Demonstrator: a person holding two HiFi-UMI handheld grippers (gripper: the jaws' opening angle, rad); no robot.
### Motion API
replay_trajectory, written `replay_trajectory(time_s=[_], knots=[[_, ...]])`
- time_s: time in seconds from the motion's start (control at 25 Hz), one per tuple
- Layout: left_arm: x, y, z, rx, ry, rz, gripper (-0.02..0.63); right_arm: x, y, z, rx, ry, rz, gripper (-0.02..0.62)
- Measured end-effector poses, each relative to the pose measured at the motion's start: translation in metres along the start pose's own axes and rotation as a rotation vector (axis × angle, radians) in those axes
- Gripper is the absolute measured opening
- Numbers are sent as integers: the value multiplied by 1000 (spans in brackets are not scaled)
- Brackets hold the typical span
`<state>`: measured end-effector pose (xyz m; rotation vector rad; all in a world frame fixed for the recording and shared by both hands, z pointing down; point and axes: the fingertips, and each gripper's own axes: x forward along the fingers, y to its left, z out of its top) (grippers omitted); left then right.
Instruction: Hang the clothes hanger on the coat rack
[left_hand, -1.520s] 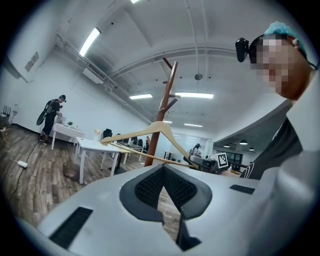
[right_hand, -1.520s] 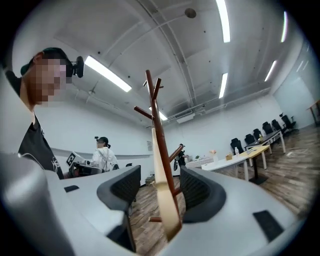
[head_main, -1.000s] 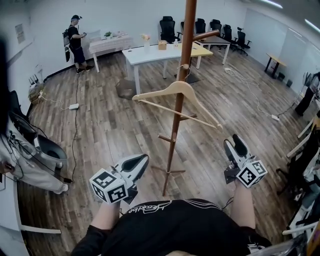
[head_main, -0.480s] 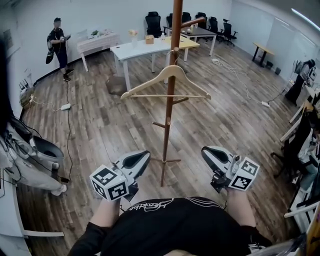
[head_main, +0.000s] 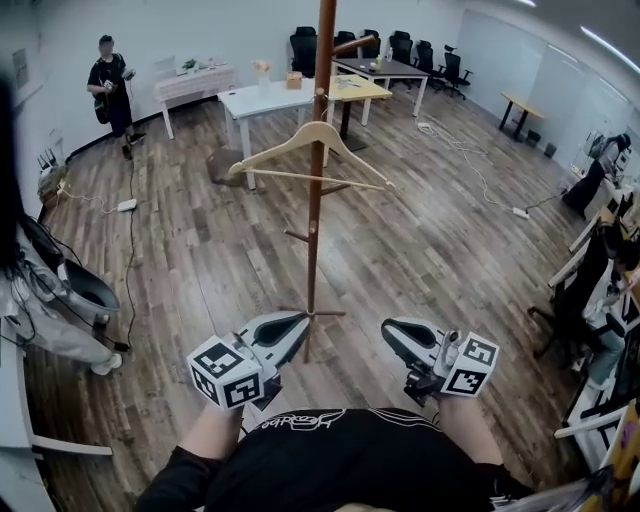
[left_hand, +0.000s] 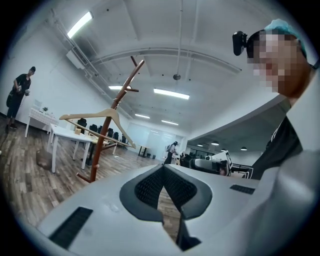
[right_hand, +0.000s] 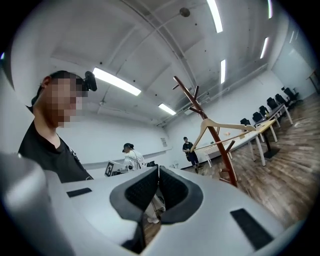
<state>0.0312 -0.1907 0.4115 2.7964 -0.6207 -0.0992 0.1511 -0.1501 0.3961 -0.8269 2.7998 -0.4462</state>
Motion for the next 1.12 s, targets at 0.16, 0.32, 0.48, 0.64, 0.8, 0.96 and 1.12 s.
replay_trajectory(time_s=[0.16,0.32,0.48,0.64,0.8,0.96,1.12], knots=[[-11,-40,-8,3,8,11,6,-23,20,-11,26,-12,-11,38],[-30,-70,-18,6,4,41,6,-39,46,-21,32,-7,15,38],[-46,-95,-25,13,-9,70,6,-52,65,-25,28,-9,34,38],[-58,-115,-31,12,-10,92,6,-59,82,-29,30,-4,56,38],[-62,-133,-36,21,-15,99,6,-71,93,-33,34,-8,64,38],[-61,-148,-38,29,-18,96,6,-84,100,-30,20,-20,62,38],[-61,-158,-42,38,-16,86,6,-94,105,-32,21,-30,55,38]])
